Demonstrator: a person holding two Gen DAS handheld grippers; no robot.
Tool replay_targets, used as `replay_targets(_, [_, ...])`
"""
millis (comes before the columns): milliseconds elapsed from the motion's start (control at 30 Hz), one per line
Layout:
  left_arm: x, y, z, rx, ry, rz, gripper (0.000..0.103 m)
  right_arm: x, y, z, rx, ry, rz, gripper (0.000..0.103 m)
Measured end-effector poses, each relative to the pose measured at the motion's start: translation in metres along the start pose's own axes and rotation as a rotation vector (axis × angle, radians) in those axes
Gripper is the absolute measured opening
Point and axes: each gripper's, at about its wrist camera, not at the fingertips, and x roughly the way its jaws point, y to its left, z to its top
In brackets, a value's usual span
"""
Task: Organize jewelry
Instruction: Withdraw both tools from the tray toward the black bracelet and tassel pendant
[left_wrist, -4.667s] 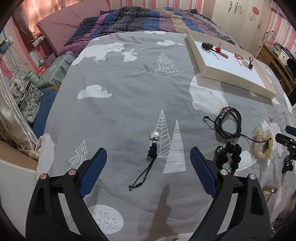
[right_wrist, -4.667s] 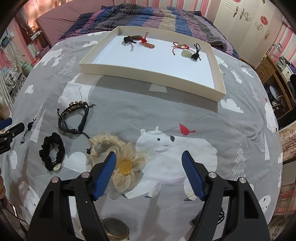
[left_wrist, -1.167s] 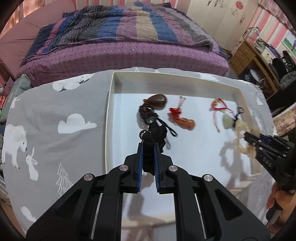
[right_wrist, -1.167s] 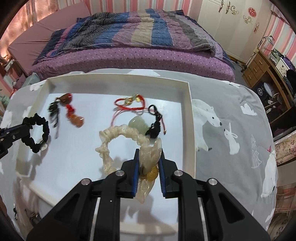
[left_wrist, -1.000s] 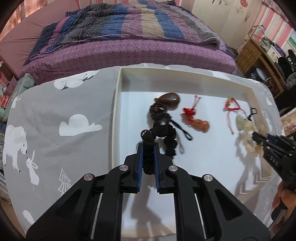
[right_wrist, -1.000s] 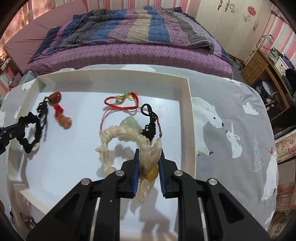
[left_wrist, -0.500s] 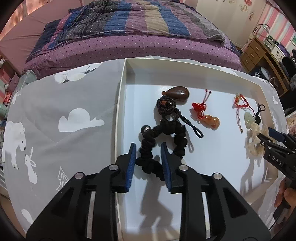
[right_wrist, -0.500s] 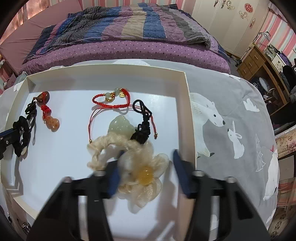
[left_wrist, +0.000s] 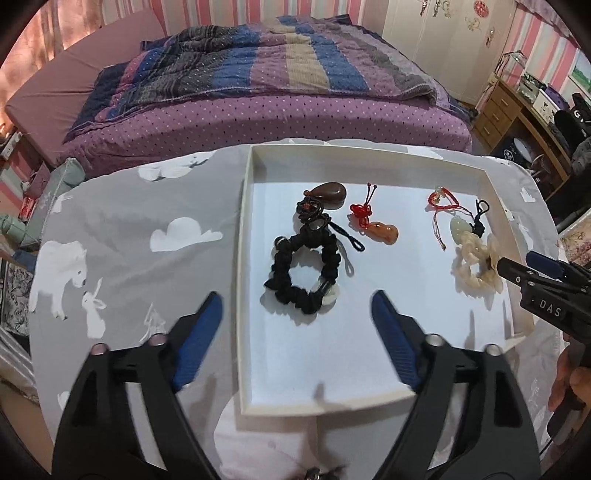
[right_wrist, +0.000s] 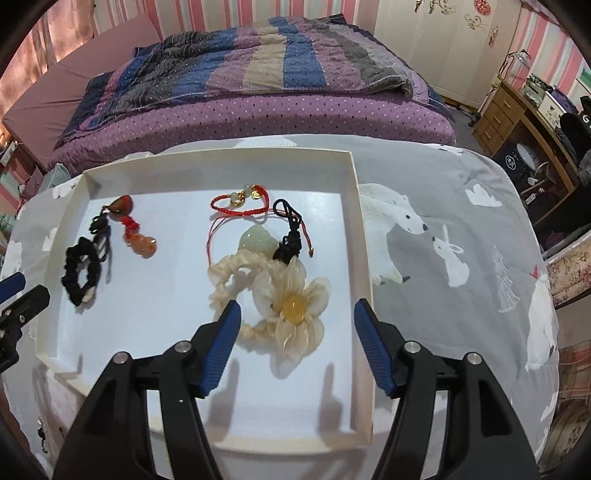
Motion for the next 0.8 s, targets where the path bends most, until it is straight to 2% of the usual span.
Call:
replay_targets(467, [-0.043, 0.015, -0.055, -0.014, -0.027, 0.005, 0.096, -0.051, 0.017, -0.051, -0.011, -0.023, 0.053, 0.065])
replay_targets(567, [-0.055, 0.015, -0.07, -0.008, -0.04, 0.005, 0.097, -0.064, 0.021, -0.065, -0.015, -0.041, 0.059, 0.075])
replay_targets(800, [-0.074, 0.025, -0.1, -0.015, -0.046, 0.014, 0.098, -0.088, 0.034, -0.091, -0.031, -0.049, 0.07, 0.075])
